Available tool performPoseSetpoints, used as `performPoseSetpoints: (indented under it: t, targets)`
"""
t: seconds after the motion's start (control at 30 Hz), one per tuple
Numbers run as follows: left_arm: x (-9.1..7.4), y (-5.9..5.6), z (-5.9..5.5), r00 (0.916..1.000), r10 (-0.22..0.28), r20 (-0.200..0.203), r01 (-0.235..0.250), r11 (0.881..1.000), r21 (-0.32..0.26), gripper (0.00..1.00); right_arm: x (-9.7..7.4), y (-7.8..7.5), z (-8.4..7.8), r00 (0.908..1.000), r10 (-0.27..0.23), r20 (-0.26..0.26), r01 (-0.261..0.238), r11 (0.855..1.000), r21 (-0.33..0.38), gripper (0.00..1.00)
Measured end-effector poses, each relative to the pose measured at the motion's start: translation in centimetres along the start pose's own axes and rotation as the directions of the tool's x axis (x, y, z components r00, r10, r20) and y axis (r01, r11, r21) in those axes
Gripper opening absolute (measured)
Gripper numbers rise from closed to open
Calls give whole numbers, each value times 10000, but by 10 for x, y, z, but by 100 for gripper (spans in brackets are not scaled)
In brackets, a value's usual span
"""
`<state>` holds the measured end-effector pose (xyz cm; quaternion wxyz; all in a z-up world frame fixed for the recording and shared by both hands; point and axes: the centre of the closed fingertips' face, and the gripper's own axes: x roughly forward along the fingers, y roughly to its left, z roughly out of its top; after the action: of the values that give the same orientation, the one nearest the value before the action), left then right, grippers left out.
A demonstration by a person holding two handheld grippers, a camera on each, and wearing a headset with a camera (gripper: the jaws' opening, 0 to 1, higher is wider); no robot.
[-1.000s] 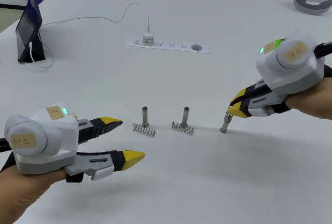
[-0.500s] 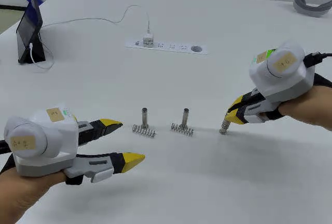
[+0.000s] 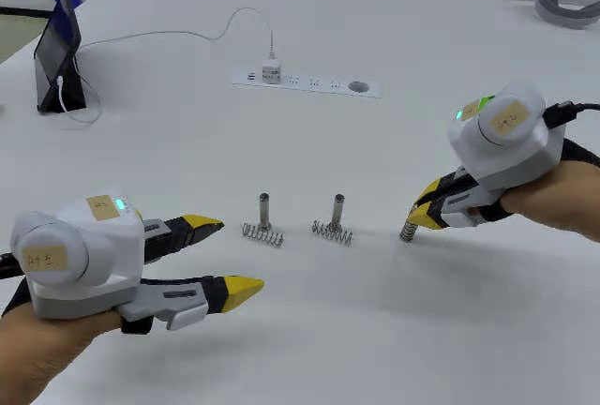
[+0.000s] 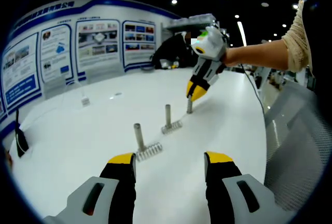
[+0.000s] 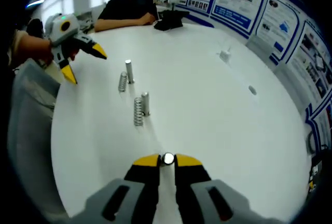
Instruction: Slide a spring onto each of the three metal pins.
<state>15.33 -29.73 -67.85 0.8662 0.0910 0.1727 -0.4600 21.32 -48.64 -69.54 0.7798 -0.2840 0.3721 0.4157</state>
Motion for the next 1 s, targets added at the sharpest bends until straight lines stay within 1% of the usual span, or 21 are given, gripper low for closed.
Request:
performPoseSetpoints:
  t: [0.07,0.3,0.43,0.7,0.9,1.0]
  targets:
    - [0,0,-1,10000,8,-10,-8,10000,1,54,0,0,1,10000,-14,80,14,10000,-2,12]
    - [-1,2,-1,10000,40,0,-40,10000,-14,54,0,0,0,10000,27,58,-27,10000,44,12]
    - [-1,1,-1,10000,30,-6,-30,10000,-7,54,-1,2,0,10000,62,73,-63,10000,62,17]
    - [0,1,0,10000,-4,6,4,10000,18,54,-6,3,6,9998,-27,209,27,10000,12,21]
    - [0,1,0,10000,-17,13,17,10000,35,53,-11,10,25,9985,-43,554,55,9997,-220,21]
    - [0,1,1,10000,-25,40,25,10000,31,53,-9,17,36,9967,119,809,-95,9995,-305,21]
